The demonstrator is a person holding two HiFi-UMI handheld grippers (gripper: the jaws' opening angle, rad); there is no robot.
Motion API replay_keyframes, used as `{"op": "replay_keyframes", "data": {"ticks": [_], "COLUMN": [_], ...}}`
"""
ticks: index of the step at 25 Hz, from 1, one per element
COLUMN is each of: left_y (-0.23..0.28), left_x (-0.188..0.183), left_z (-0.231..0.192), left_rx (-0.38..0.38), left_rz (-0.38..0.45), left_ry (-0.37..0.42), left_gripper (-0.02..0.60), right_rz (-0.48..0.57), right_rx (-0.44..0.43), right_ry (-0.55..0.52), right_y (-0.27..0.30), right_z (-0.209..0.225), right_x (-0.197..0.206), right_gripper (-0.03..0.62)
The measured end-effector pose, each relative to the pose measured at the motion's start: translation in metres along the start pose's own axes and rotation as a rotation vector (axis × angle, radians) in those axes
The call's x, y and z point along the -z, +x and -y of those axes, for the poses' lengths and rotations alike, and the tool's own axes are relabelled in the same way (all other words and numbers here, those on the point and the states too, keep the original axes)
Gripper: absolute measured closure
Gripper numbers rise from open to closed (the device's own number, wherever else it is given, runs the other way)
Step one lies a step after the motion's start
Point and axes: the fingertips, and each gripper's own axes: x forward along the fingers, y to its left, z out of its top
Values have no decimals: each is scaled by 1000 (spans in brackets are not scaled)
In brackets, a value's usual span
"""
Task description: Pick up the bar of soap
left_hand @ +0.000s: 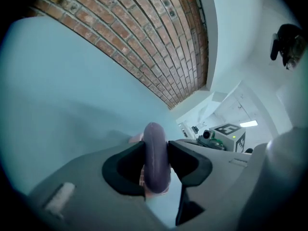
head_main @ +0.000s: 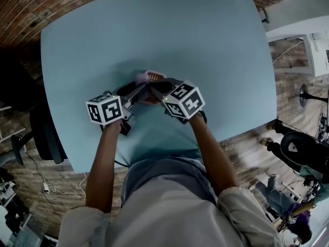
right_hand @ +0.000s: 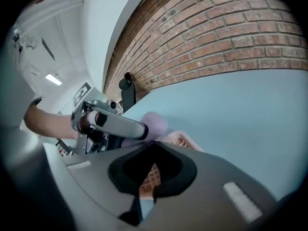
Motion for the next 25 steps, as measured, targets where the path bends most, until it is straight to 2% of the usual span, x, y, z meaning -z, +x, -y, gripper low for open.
{"op": "replay_keyframes", "data": {"ticks": [10, 18, 21, 25], "left_y": [-9, -14, -18, -19], "left_x": [0, 1, 2, -5], "left_z": [7, 16, 17, 24], "left_rx": [74, 182, 201, 242], "left_rz": [77, 133, 147, 175], "left_ry": [-73, -215, -279, -313], "left_gripper": [428, 428, 428, 428], "right_rz": [68, 89, 109, 131], "right_rx": [-10, 2, -8, -12], "right_ry": [66, 149, 177, 199], "right_y": [-9, -12, -14, -19], "right_z": [-1, 3, 2, 4], "right_x": [-6, 1, 0, -4], "right_gripper": [591, 592, 592, 591]}}
